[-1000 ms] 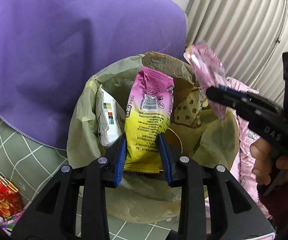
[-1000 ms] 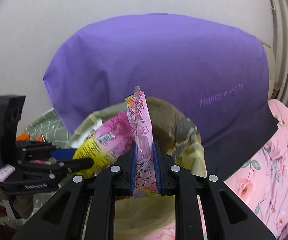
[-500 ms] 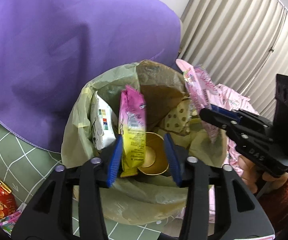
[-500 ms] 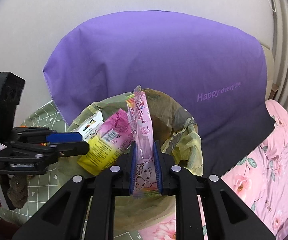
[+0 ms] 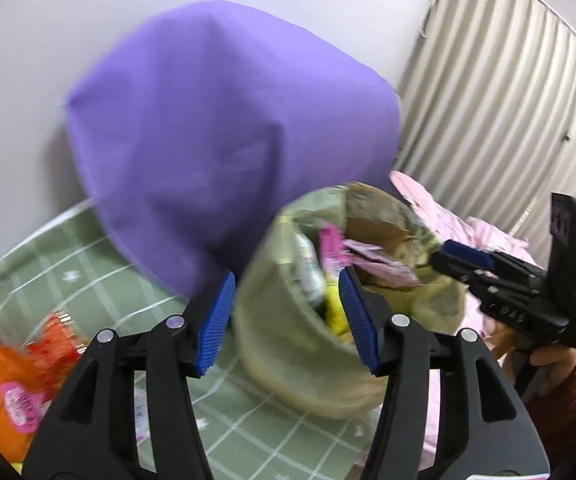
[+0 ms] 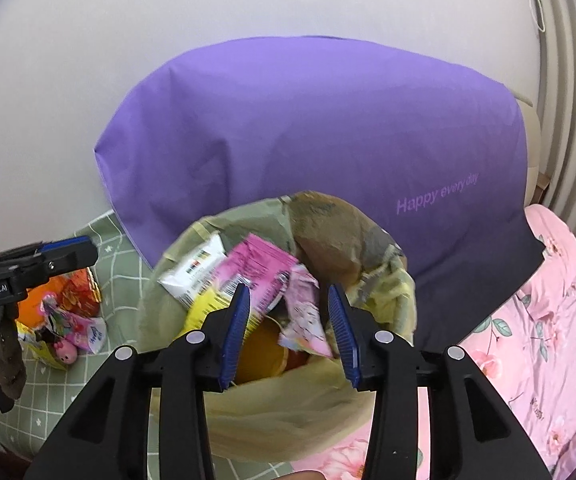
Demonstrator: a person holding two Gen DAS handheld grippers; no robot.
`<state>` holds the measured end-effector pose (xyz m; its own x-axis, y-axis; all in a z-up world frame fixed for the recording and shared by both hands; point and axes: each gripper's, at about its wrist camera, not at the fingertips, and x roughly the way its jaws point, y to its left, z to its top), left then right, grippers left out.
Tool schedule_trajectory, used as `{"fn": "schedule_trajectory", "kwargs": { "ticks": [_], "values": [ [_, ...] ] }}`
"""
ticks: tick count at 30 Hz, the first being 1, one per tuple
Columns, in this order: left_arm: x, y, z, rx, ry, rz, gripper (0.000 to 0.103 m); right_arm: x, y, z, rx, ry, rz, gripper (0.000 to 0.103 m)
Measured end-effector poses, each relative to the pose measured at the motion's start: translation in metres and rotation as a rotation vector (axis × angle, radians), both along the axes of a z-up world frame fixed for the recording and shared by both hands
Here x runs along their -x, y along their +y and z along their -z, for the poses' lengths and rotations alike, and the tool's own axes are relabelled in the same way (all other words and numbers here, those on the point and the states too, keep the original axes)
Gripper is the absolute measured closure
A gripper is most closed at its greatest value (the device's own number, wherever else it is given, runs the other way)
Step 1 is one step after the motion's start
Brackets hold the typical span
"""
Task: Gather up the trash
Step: 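Move both tools back to the pile and grasp a pink wrapper with the right tool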
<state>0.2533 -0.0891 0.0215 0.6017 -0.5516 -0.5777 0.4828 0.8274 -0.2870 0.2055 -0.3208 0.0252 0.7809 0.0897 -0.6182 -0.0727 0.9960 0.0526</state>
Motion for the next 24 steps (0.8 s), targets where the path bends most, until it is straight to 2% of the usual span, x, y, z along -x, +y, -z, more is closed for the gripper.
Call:
{"fn": "schedule_trajectory", "kwargs": {
  "ticks": [7, 10, 13, 15, 18, 20, 24],
  "values": [
    [0.016, 0.078, 0.014, -0.013, 0.003, -0.170, 0.051, -0.004, 0.040, -0.006, 0.007, -0.031, -0.057, 0.064],
    [0.024, 0.116, 0.023, -0.023, 0.010, -0.256, 0.051, -0.010, 0.061, -0.003, -0.003, -0.024, -0.102, 0.058],
    [0.033, 0.155, 0.031, -0.035, 0.007, -0.354, 0.051, -0.013, 0.085, 0.002, -0.015, -0.019, -0.152, 0.057],
    [0.041, 0.184, 0.035, -0.035, 0.011, -0.420, 0.051, -0.016, 0.103, 0.007, -0.017, -0.008, -0.191, 0.054],
    [0.050, 0.221, 0.043, -0.025, 0.029, -0.515, 0.051, -0.020, 0.128, 0.016, -0.021, 0.021, -0.244, 0.044],
    [0.058, 0.245, 0.049, -0.015, 0.045, -0.572, 0.051, -0.020, 0.146, 0.024, -0.029, 0.023, -0.299, 0.044],
    [0.072, 0.277, 0.061, 0.004, 0.075, -0.649, 0.051, -0.022, 0.179, 0.041, -0.013, 0.090, -0.389, 0.044]
  ]
}}
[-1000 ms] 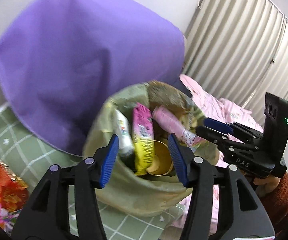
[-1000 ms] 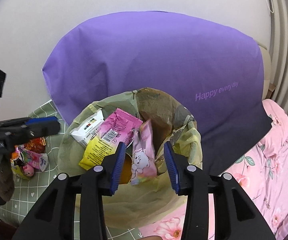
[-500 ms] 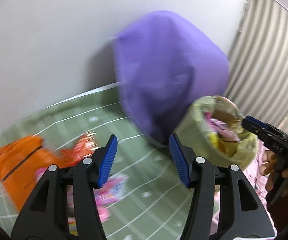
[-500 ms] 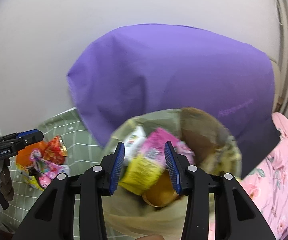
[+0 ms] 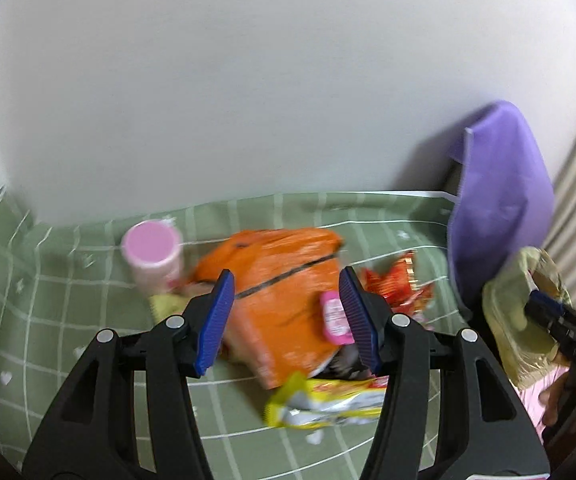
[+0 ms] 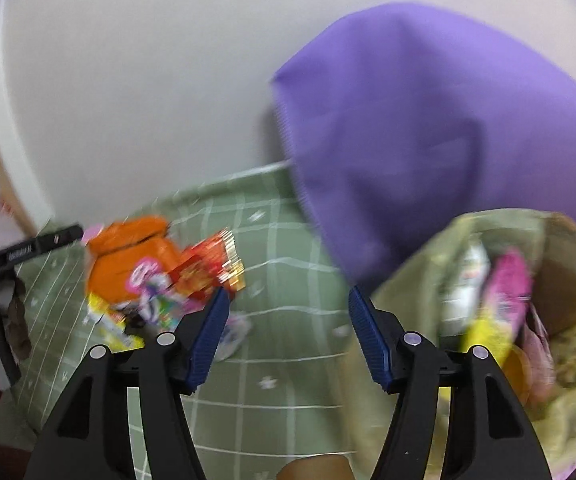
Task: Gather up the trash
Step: 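Move both tools back to the pile and grasp a pink wrapper with the right tool, then grasp the pink lollipop with the left tool while the right tool holds its wrapper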
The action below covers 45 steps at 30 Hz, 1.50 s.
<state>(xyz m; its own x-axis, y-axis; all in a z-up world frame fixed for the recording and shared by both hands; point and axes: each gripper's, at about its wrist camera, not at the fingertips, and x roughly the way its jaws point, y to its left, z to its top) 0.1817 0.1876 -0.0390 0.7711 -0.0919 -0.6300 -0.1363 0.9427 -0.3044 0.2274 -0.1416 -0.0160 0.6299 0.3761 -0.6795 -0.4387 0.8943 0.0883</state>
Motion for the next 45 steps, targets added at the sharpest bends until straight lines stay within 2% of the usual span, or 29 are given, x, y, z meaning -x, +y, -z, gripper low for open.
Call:
{"fn": "schedule_trajectory", "kwargs": {
  "ticks": [4, 12, 16, 19, 20, 21, 24, 27, 36, 43, 45],
  "values": [
    [0.010, 0.010, 0.009, -0.008, 0.020, -0.016, 0.051, 0.001, 0.030, 0.018, 0.011, 0.052, -0.112, 0.044],
    [0.019, 0.017, 0.019, -0.021, 0.053, -0.003, 0.051, -0.003, 0.085, 0.050, 0.153, 0.037, -0.305, 0.044],
    [0.020, 0.018, 0.017, -0.051, 0.052, 0.012, 0.051, -0.016, 0.100, 0.067, 0.177, 0.064, -0.339, 0.048],
    [0.021, 0.021, 0.014, -0.058, 0.044, 0.023, 0.051, -0.026, 0.112, 0.081, 0.181, 0.138, -0.367, 0.068],
    [0.020, 0.021, 0.014, -0.060, 0.043, 0.026, 0.051, -0.027, 0.114, 0.084, 0.185, 0.151, -0.372, 0.080],
    [0.019, 0.022, 0.014, -0.062, 0.044, 0.027, 0.051, -0.028, 0.116, 0.086, 0.192, 0.164, -0.374, 0.084],
    [0.018, 0.025, 0.018, -0.053, 0.046, 0.028, 0.051, -0.029, 0.115, 0.086, 0.189, 0.181, -0.358, 0.092],
    [0.016, 0.024, 0.023, -0.030, 0.050, 0.041, 0.051, -0.028, 0.104, 0.081, 0.162, 0.193, -0.319, 0.095],
    [0.007, 0.013, 0.035, -0.007, 0.061, 0.086, 0.051, -0.028, 0.065, 0.067, 0.093, 0.192, -0.155, 0.097],
    [0.012, 0.028, 0.027, 0.012, 0.034, 0.010, 0.051, -0.023, 0.037, 0.056, -0.003, 0.178, -0.055, 0.097],
    [0.013, 0.029, 0.023, 0.034, 0.018, 0.028, 0.051, -0.020, 0.030, 0.052, -0.023, 0.169, -0.031, 0.097]
  ]
}}
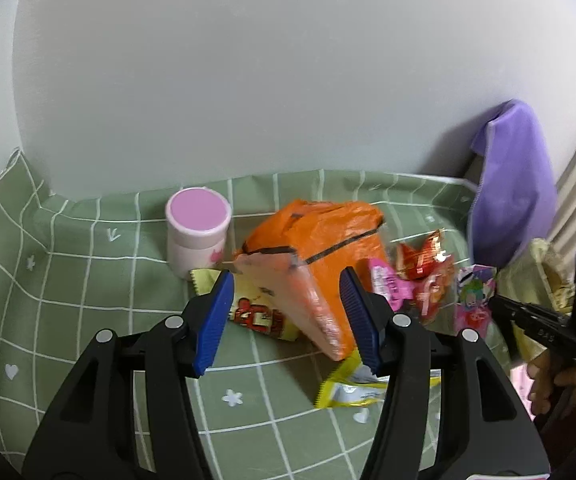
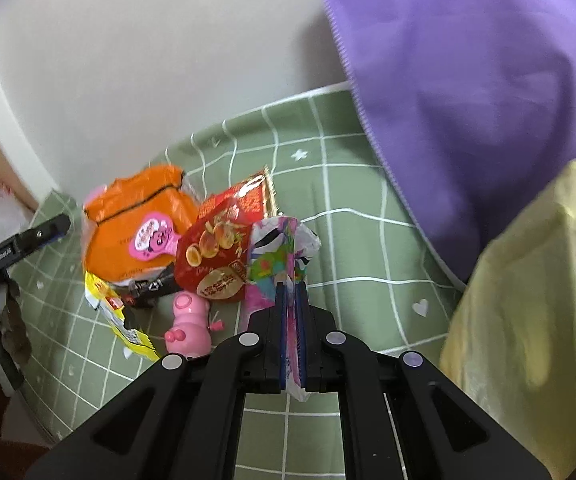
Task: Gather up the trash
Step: 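Grasp the pink lollipop with the left tool while the right tool holds its wrapper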
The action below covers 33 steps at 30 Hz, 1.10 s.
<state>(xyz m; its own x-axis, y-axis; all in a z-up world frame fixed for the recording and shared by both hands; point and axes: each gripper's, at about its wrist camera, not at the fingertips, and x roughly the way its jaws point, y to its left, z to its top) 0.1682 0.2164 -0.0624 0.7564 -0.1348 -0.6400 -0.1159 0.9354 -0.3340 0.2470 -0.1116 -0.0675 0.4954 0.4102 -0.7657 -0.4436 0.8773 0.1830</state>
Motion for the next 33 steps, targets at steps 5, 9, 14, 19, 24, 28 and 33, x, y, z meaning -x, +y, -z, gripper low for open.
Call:
{"fn": "schedule_trajectory", "kwargs": {
  "ticks": [5, 9, 14, 19, 24, 28, 33],
  "values": [
    [-0.004, -0.023, -0.009, -0.012, -0.022, 0.111, 0.051, 0.009, -0.014, -0.007, -0.008, -0.011, 0.043, 0.097],
    [-0.016, -0.053, -0.016, -0.050, -0.028, 0.224, 0.051, 0.018, -0.026, -0.008, -0.016, -0.008, 0.070, 0.097],
    [-0.058, -0.085, -0.002, -0.145, 0.091, 0.311, 0.051, 0.030, -0.028, -0.006, -0.016, -0.005, 0.076, 0.097],
    [-0.090, -0.084, 0.023, -0.061, 0.197, 0.259, 0.051, 0.042, -0.026, -0.002, -0.010, 0.003, 0.063, 0.097],
    [-0.100, -0.089, 0.033, -0.031, 0.234, 0.260, 0.080, 0.047, -0.025, 0.007, -0.013, 0.030, 0.047, 0.097],
    [-0.091, -0.089, 0.026, -0.016, 0.197, 0.263, 0.088, 0.048, -0.025, 0.016, -0.024, 0.057, 0.038, 0.096],
    [-0.075, -0.077, 0.004, -0.025, 0.130, 0.221, 0.089, 0.048, -0.027, 0.025, -0.030, 0.064, 0.052, 0.047]
  ]
}}
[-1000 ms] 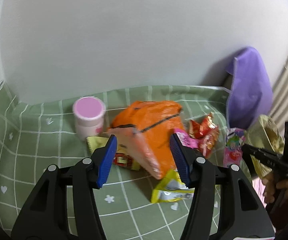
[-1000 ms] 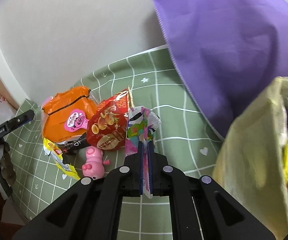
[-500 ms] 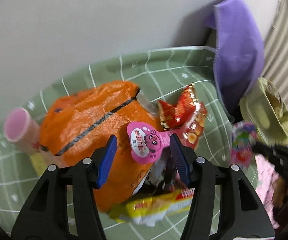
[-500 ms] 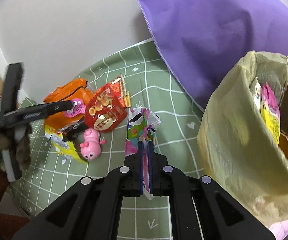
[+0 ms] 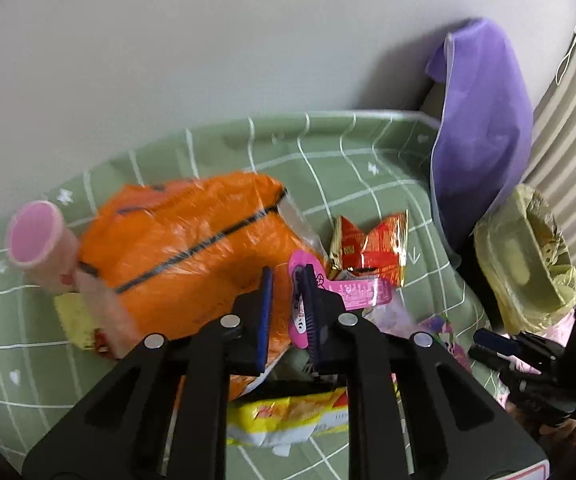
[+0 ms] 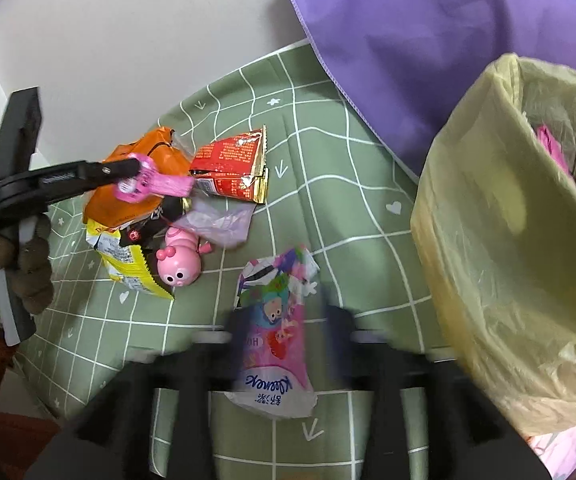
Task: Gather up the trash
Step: 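Grasp the pink lollipop with the left tool while the right tool holds its wrapper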
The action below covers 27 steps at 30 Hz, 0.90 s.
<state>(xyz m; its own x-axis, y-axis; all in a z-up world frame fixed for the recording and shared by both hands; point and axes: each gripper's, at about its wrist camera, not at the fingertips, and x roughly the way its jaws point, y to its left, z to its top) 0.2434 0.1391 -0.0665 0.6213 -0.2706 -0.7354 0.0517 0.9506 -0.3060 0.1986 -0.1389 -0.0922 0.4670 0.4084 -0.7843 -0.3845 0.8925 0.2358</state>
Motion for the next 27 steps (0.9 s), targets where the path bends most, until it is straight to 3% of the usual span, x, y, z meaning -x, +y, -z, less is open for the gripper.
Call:
{"fn": "schedule_trajectory", "kwargs": {
  "ticks": [6, 10, 15, 17, 20, 27],
  "values": [
    [0.016, 0.015, -0.017, -0.015, -0.046, -0.045, 0.089, 0.012, 0.006, 0.014, 0.024, 0.038, -0.030, 0.046],
    [0.031, 0.024, -0.024, -0.017, -0.067, -0.059, 0.089, 0.024, 0.014, 0.021, 0.104, 0.013, -0.028, 0.050],
    [0.039, 0.023, -0.030, -0.034, -0.083, -0.049, 0.089, 0.031, 0.028, 0.027, 0.179, 0.008, -0.059, 0.073],
    [0.040, 0.020, -0.032, -0.035, -0.091, -0.040, 0.089, 0.034, 0.030, 0.025, 0.184, -0.011, -0.066, 0.088],
    [0.042, 0.014, -0.038, -0.037, -0.111, -0.025, 0.089, 0.037, 0.027, 0.014, 0.184, -0.048, -0.056, 0.097],
    [0.044, -0.002, -0.065, -0.055, -0.193, 0.010, 0.089, 0.038, 0.011, -0.024, 0.146, -0.135, 0.001, 0.097]
  ]
}}
